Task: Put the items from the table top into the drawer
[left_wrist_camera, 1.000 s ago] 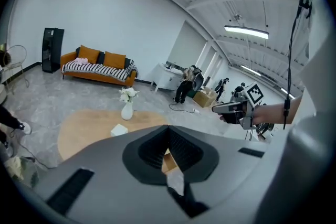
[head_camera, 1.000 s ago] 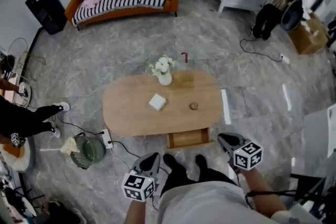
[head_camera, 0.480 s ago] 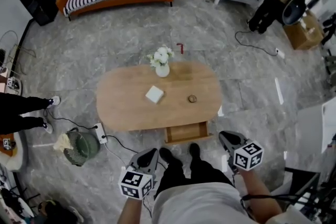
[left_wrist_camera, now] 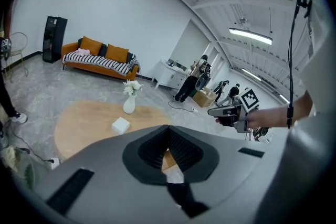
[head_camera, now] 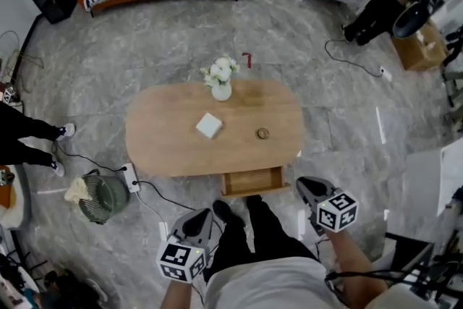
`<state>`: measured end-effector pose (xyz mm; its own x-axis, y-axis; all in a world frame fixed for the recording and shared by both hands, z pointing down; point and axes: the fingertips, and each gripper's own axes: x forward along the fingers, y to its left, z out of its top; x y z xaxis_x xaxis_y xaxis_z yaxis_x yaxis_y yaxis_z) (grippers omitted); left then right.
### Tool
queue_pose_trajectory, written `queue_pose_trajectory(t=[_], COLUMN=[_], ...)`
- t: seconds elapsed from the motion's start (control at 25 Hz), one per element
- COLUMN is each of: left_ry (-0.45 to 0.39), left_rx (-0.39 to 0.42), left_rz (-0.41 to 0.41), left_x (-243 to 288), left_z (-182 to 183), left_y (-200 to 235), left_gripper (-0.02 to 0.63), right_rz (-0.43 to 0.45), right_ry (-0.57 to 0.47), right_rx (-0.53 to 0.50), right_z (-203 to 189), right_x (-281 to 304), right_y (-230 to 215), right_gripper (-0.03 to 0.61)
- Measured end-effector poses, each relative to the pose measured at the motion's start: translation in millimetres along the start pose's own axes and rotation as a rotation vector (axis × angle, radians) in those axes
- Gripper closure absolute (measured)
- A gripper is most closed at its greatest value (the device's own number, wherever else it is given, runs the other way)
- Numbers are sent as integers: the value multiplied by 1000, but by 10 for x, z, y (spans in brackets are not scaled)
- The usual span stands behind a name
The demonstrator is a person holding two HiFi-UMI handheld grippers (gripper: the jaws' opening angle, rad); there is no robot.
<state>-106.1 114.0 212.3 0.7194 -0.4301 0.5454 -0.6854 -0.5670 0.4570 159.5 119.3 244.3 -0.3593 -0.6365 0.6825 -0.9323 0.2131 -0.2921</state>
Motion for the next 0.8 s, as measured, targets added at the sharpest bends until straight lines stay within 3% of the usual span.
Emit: queue_pose_trajectory(t=[0.8], left_ry=[-6], left_rx=[-93], left_rz=[104], left_x=[630], left_z=[-145], left_y=[284], left_gripper=[612], right_rz=[81], right_ry=[124], right_rx=[-97], right_z=[-18], right_x=[1149], right_y=[-612], right_gripper=[534])
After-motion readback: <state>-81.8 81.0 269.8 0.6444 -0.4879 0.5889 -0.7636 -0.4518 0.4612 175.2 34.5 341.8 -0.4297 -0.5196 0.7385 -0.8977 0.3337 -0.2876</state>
